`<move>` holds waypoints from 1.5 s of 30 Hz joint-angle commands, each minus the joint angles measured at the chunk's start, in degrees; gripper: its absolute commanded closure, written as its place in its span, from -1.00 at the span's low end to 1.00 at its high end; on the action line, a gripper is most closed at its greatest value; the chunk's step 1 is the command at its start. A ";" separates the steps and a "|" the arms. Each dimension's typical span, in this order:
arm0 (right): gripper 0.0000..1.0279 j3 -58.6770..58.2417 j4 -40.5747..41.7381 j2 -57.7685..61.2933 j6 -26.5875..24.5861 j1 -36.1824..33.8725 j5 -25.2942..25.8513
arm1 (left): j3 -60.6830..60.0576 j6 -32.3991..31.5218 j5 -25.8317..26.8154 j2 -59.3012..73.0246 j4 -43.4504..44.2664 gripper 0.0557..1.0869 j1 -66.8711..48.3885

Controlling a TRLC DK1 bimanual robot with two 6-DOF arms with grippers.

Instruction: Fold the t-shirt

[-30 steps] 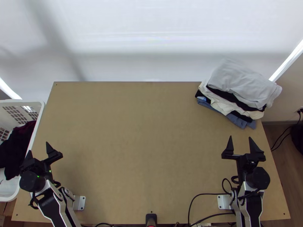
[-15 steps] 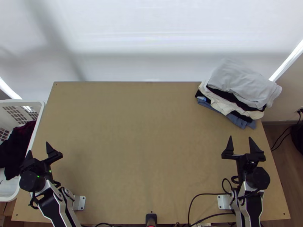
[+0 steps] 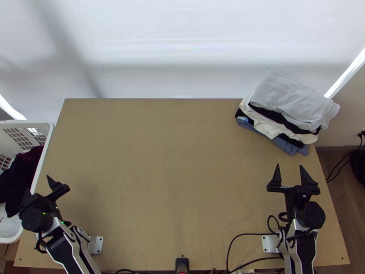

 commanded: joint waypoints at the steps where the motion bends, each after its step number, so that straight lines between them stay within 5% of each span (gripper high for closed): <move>1: -0.92 -0.25 -1.13 -0.38 0.38 -0.19 0.45 | 0.37 2.61 -0.26 -0.05 -0.27 -0.92 2.92; 7: -0.92 -0.25 -1.13 -0.38 0.38 -0.19 0.45 | 17.86 -0.64 0.00 11.64 -14.69 -0.90 4.33; 15: -0.92 -0.25 -1.13 -0.38 0.38 -0.19 0.45 | 39.13 -5.30 -0.08 42.92 -17.85 -0.90 7.93; 19: -0.92 -0.25 -1.13 -0.38 0.38 -0.19 0.45 | 46.69 -3.19 0.09 55.76 -18.29 -0.90 10.66; 23: -0.92 -0.25 -1.13 -0.38 0.38 -0.19 0.45 | 52.75 0.24 8.09 69.29 -14.95 -0.90 17.87; 33: -0.92 -0.25 -1.13 -0.38 0.38 -0.19 0.45 | 76.13 7.80 9.50 107.35 -20.14 -0.90 26.30; 45: -0.92 -0.25 -1.13 -0.38 0.38 -0.19 0.45 | 93.44 9.64 8.53 132.40 -19.70 -0.90 27.01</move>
